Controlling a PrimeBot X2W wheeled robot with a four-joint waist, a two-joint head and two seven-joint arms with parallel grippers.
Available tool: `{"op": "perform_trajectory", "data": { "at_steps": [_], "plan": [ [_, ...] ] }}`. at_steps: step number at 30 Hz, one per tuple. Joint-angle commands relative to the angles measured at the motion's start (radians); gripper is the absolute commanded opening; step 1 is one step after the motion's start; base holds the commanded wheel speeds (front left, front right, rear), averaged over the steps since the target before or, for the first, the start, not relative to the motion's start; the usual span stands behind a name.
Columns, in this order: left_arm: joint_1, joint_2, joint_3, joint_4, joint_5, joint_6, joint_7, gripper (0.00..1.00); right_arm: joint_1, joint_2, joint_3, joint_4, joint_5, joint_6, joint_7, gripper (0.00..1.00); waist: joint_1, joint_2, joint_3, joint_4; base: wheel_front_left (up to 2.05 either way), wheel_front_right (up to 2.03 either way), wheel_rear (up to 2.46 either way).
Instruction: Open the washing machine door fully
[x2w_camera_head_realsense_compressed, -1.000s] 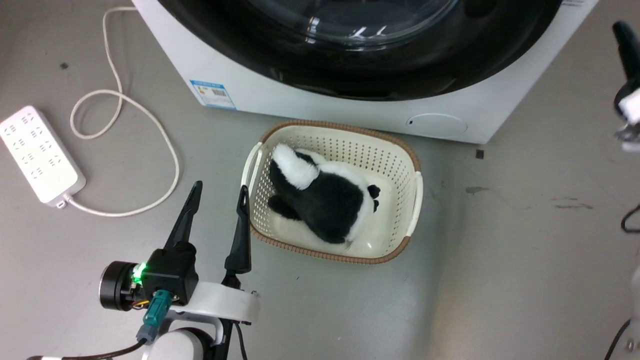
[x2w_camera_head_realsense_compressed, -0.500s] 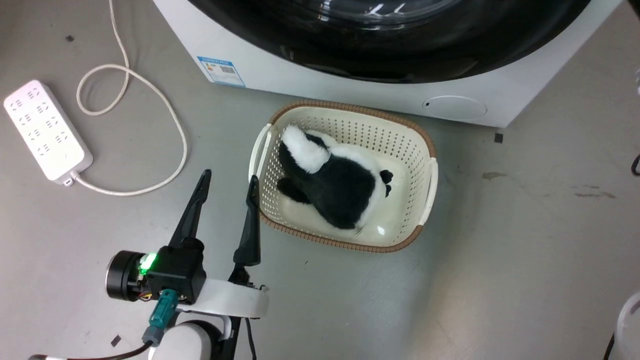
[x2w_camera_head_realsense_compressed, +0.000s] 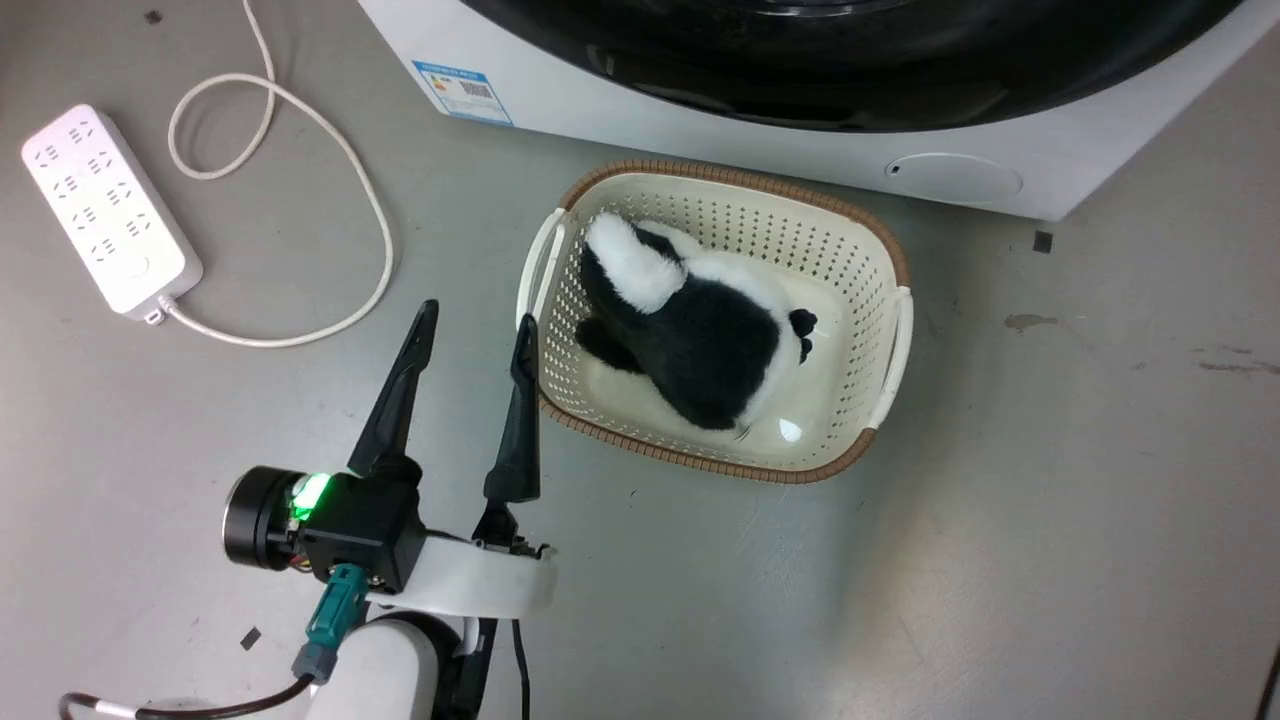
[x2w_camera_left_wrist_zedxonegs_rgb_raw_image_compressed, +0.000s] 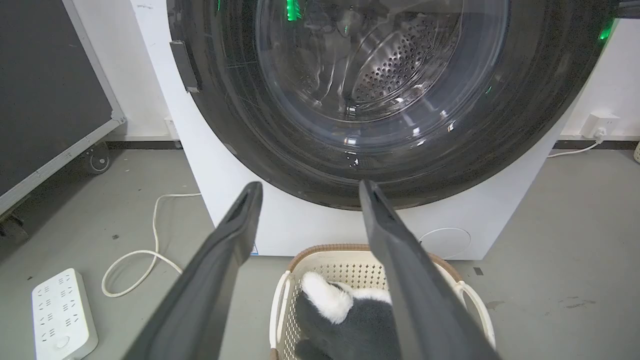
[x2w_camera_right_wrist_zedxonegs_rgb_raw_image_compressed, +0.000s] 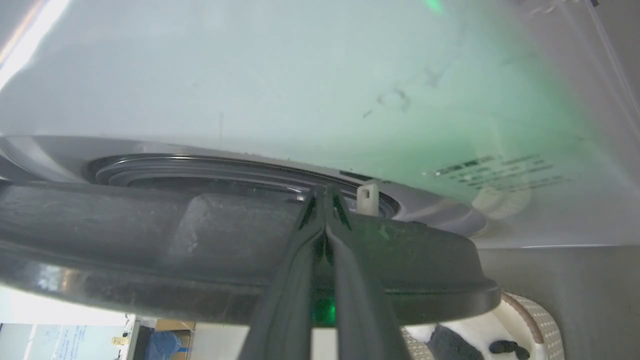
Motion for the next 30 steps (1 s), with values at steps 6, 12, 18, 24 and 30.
{"op": "perform_trajectory", "data": {
  "at_steps": [6,12,18,24,30],
  "plan": [
    [-0.02,0.001,-0.015,0.0,-0.007,0.014,-0.022,1.0,0.036,0.016,-0.021,-0.009,0.037,0.0,0.135,0.0,-0.0001,0.0,-0.023,0.004,0.0,0.0,0.0],
    [-0.004,0.001,-0.016,0.009,0.005,0.005,-0.034,1.0,0.121,0.059,-0.05,-0.064,0.087,-0.001,0.25,0.0,-0.0001,0.0,-0.067,-0.008,0.0,0.0,0.0],
    [0.037,0.004,-0.008,0.027,0.014,-0.004,-0.039,1.0,0.243,0.101,-0.042,-0.134,0.14,-0.001,0.317,0.0,-0.0001,0.0,-0.133,-0.027,0.0,0.0,0.0],
    [0.09,0.008,0.001,0.047,0.018,-0.013,-0.039,1.0,0.392,0.109,0.069,-0.172,0.26,-0.001,0.35,0.0,-0.0001,0.0,-0.206,-0.036,0.0,0.0,0.0],
    [0.148,0.007,-0.006,0.06,0.016,-0.027,-0.039,1.0,0.597,0.109,0.341,-0.233,0.464,-0.001,0.326,0.0,-0.0001,0.0,-0.273,-0.04,0.0,0.0,0.0]
  ]
}}
